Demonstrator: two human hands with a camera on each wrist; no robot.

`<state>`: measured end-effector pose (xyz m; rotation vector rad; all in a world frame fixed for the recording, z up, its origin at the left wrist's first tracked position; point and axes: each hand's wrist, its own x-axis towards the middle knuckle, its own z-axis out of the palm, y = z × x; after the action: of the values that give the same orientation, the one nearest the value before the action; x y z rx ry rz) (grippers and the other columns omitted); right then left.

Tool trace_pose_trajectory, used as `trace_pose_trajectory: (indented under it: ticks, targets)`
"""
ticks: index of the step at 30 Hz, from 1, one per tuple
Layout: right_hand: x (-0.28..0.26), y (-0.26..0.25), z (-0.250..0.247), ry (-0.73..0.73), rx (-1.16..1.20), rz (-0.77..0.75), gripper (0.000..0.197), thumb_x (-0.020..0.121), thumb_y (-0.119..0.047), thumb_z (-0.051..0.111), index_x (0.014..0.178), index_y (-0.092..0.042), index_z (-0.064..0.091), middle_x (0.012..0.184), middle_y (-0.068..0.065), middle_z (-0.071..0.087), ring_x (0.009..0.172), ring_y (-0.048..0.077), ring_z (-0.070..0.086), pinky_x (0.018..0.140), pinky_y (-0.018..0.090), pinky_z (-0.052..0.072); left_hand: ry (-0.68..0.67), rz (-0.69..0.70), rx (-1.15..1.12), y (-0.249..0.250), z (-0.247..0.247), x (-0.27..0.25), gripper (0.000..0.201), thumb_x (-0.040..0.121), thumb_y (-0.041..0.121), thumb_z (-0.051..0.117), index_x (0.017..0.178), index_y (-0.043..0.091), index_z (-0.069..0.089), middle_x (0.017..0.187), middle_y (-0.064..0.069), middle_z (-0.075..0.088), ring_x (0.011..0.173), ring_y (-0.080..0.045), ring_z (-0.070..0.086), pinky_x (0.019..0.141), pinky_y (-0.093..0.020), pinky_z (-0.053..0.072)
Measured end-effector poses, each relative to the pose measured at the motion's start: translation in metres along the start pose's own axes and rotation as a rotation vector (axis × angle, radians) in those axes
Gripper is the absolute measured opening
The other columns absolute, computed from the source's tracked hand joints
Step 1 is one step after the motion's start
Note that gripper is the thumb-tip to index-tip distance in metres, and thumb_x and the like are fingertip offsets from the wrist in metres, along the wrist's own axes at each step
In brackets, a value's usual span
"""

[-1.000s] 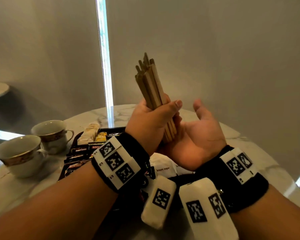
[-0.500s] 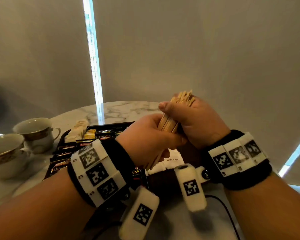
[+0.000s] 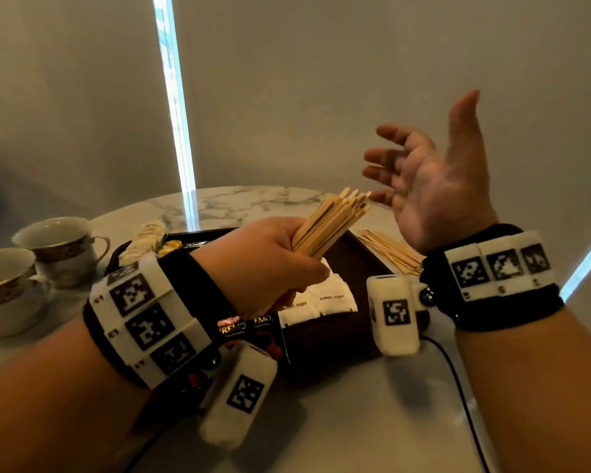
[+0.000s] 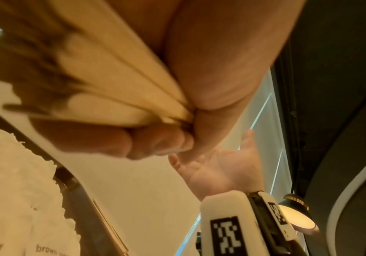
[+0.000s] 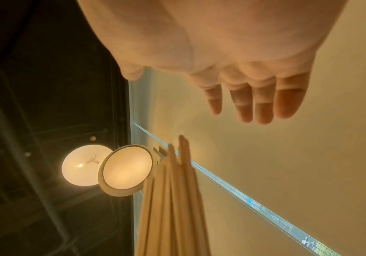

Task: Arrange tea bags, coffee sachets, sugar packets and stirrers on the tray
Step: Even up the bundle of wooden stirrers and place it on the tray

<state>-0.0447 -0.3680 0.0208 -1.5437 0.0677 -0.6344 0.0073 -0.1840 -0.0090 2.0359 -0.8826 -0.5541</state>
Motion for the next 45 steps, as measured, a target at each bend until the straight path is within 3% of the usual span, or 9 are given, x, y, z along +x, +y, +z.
trace_pose_trajectory:
  ticks: [5,10,13,15,21,24,28,42,45]
  targets:
    - [-0.019,0.006,0.040,-0.377,-0.179,-0.011,0.150,0.021,-0.103,0.035,0.149,-0.025,0.039,0.157,0.011,0.036,0.146,0.027,0.028,0.110,0.043,0.025,-0.027,-0.014,0.114,0.001,0.011,-0.003,0.018,0.091,0.028,0.072,0.093,0.034,0.055,0.068,0.005,0.062,0.050,-0.005,0.058,0.051,-0.018,0.049]
    - [-0.010,0.000,0.019,-0.323,-0.091,-0.066,0.140,0.035,-0.108,0.017,0.150,-0.032,0.039,0.159,0.003,0.036,0.147,0.017,0.027,0.117,0.049,0.017,-0.004,0.001,0.064,0.004,0.005,-0.006,0.020,0.091,0.025,0.071,0.095,0.035,0.053,0.067,0.003,0.064,0.051,-0.008,0.060,0.054,-0.022,0.053]
    - [-0.015,0.005,0.032,-0.471,-0.239,-0.077,0.152,0.021,-0.109,0.031,0.149,-0.027,0.041,0.155,0.007,0.041,0.145,0.021,0.032,0.106,0.040,0.034,-0.016,0.004,0.043,0.006,0.007,-0.009,0.016,0.090,0.026,0.072,0.092,0.031,0.057,0.065,0.003,0.066,0.053,-0.010,0.063,0.055,-0.023,0.055]
    - [-0.016,0.005,0.038,-0.530,-0.339,-0.097,0.159,0.015,-0.108,0.030,0.148,-0.022,0.043,0.154,0.011,0.042,0.145,0.027,0.032,0.113,0.049,0.030,-0.018,-0.002,0.048,0.008,0.008,-0.010,0.015,0.090,0.027,0.072,0.092,0.030,0.058,0.068,0.002,0.067,0.055,-0.012,0.064,0.058,-0.024,0.057]
    - [-0.015,0.005,0.030,-0.479,-0.218,-0.147,0.116,0.037,-0.105,0.027,0.130,-0.042,0.058,0.144,-0.004,0.056,0.137,0.016,0.046,0.110,0.045,0.035,-0.051,-0.008,0.038,0.009,0.002,-0.011,0.012,0.090,0.026,0.072,0.093,0.026,0.060,0.070,0.002,0.070,0.059,-0.015,0.067,0.061,-0.027,0.059]
    - [-0.019,0.010,0.038,-0.586,-0.310,-0.050,0.132,0.029,-0.105,0.025,0.136,-0.035,0.056,0.138,-0.001,0.060,0.134,0.020,0.048,0.107,0.043,0.036,-0.071,-0.047,0.084,0.006,0.004,-0.011,0.012,0.090,0.029,0.073,0.093,0.028,0.061,0.069,0.004,0.071,0.057,-0.010,0.068,0.058,-0.022,0.058]
    - [-0.011,0.003,0.027,-0.441,-0.230,-0.103,0.133,0.028,-0.104,0.022,0.135,-0.035,0.058,0.132,-0.006,0.064,0.130,0.017,0.051,0.104,0.040,0.035,-0.015,-0.025,0.109,0.007,0.003,-0.010,0.017,0.089,0.030,0.073,0.094,0.031,0.057,0.068,0.005,0.065,0.050,-0.004,0.060,0.052,-0.017,0.052]
    - [-0.018,0.015,0.045,-0.513,-0.403,-0.087,0.146,0.026,-0.108,0.025,0.141,-0.024,0.052,0.141,0.006,0.057,0.136,0.024,0.046,0.110,0.046,0.035,-0.016,-0.006,0.177,0.005,0.004,-0.008,0.018,0.090,0.034,0.072,0.093,0.034,0.054,0.074,0.005,0.065,0.051,-0.003,0.062,0.050,-0.015,0.050]
    - [-0.018,0.009,0.041,-0.271,-0.117,0.008,0.114,0.060,-0.100,0.015,0.130,-0.023,0.063,0.124,0.006,0.068,0.121,0.024,0.061,0.104,0.051,0.044,0.090,0.073,0.061,0.001,-0.002,-0.008,0.019,0.092,0.029,0.070,0.101,0.031,0.054,0.074,0.005,0.062,0.052,-0.002,0.059,0.049,-0.014,0.048]
